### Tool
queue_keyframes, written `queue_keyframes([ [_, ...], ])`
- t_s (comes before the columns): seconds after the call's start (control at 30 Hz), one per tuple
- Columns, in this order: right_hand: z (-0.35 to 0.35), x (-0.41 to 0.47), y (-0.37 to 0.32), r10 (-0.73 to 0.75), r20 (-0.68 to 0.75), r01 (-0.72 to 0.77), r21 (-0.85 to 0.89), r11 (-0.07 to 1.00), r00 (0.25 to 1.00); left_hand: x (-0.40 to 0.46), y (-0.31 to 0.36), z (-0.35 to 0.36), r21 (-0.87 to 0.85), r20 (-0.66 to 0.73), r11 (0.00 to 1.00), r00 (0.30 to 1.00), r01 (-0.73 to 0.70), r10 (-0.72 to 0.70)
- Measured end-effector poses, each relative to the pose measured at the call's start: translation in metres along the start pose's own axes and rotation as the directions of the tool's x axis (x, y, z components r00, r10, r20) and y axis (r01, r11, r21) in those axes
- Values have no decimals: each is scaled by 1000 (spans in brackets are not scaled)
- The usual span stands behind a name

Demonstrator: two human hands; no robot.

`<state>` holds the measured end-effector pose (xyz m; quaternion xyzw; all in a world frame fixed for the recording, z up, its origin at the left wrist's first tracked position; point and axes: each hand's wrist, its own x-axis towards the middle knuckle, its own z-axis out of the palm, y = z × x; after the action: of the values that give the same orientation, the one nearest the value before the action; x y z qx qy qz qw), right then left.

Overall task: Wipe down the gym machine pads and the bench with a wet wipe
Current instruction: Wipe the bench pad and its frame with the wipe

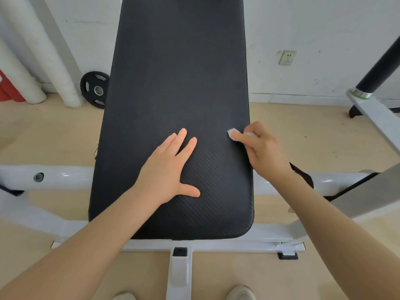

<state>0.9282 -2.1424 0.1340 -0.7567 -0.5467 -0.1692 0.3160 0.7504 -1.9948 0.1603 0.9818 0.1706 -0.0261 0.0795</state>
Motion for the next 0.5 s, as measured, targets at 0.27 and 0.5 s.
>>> queue_keyframes([
  [0.27,0,97,33,357,-148,-358,20,934,922,1,0,-2,-5,12,1000,1000,22,-22],
  [0.5,-10,-21,-32,279,164,-289,38,957,946,-2,0,1,-12,-28,1000,1000,-1,0],
])
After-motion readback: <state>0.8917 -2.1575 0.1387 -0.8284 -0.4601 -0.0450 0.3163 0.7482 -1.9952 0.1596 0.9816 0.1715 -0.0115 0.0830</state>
